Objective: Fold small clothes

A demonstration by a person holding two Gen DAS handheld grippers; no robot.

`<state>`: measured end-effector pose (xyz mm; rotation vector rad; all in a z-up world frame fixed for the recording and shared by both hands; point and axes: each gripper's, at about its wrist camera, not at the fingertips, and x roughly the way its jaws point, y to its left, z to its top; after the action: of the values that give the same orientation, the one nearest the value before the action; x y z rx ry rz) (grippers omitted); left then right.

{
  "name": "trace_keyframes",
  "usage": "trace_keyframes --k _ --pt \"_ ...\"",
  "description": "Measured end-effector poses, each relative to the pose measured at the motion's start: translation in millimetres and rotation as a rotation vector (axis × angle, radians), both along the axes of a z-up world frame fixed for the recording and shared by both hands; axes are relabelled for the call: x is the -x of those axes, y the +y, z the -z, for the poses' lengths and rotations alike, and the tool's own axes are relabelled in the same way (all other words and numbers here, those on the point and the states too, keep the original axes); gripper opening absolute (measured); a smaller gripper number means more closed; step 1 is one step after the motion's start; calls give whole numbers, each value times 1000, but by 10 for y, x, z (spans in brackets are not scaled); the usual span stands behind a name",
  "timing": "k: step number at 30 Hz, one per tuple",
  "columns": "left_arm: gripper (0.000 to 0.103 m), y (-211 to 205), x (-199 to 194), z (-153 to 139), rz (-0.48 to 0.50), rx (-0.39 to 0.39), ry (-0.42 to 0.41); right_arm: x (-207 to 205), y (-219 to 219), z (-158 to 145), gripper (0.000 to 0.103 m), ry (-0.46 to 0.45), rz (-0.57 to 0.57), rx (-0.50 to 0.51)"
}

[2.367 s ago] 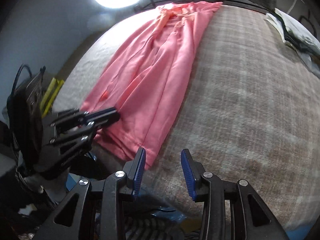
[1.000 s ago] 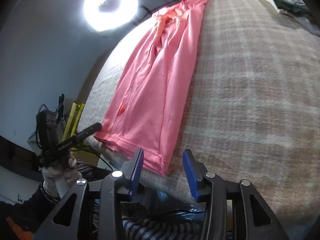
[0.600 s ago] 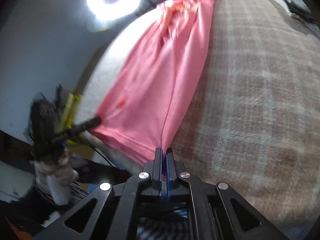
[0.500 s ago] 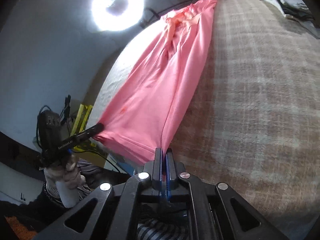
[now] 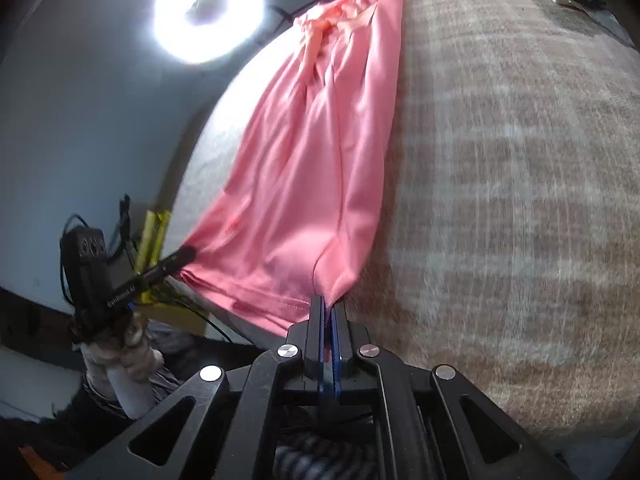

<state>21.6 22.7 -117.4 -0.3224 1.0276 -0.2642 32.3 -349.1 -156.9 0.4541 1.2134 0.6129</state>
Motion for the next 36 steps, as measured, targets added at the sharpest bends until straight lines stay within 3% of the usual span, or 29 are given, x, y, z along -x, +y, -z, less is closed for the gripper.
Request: trace_keyframes --k 9,20,30,36 --pt "0 2 -421 -179 -3 28 -19 -311 -71 -242 0 -34 48 -47" --pt "0 4 -1244 -298 -19 13 -26 -1027 -93 -424 0 -44 110 -69" --pt "0 -94 -1938 -138 -23 -28 4 -1668 -170 -335 0 -35 203 -87" --pt "0 -129 -2143 -20 -30 -42 20 -1928 -155 -245 0 -18 215 -85"
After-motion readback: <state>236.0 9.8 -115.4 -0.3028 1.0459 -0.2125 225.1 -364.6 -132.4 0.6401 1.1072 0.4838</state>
